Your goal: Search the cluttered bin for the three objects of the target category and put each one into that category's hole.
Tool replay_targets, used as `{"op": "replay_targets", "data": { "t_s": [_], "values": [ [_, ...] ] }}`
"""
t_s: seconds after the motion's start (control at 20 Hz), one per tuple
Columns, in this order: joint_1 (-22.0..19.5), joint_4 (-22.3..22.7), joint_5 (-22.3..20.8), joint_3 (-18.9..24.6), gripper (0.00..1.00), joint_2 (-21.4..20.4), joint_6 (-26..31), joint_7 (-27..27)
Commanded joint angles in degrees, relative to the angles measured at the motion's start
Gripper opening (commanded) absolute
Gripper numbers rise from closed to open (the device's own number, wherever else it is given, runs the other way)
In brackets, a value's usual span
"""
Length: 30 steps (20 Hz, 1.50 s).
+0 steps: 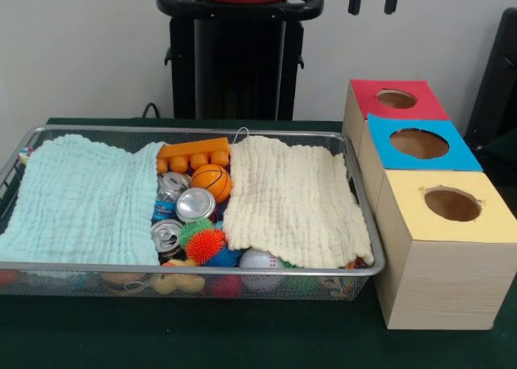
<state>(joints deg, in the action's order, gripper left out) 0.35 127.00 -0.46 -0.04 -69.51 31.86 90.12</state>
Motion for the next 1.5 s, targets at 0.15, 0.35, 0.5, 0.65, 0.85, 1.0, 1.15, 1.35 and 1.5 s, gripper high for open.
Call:
{"op": "replay_targets", "data": {
  "t_s": [0.15,0.35,0.5,0.65,0.85,1.0,1.15,1.35,1.5],
  "values": [
    [-1.0,12.4,4.3,1.7,1.00,-3.7,-11.0,9.1],
    [-1.1,15.4,4.9,2.3,1.00,-3.9,-14.3,9.7],
    [-1.7,16.2,4.8,2.6,1.00,-3.4,-15.6,9.3],
    [-2.7,17.7,4.8,3.0,1.00,-3.7,-16.9,8.7],
    [-3.7,18.1,4.6,3.8,1.00,-2.4,-18.9,9.0],
    [-4.3,18.6,4.4,4.2,1.00,-2.2,-19.7,9.0],
    [-3.9,18.8,4.3,3.9,1.00,-2.1,-20.2,9.7],
    [-2.3,15.8,4.3,3.0,1.00,-1.5,-17.8,10.3],
    [-1.6,14.5,4.3,2.2,1.00,-1.7,-16.1,10.5]
  ]
}}
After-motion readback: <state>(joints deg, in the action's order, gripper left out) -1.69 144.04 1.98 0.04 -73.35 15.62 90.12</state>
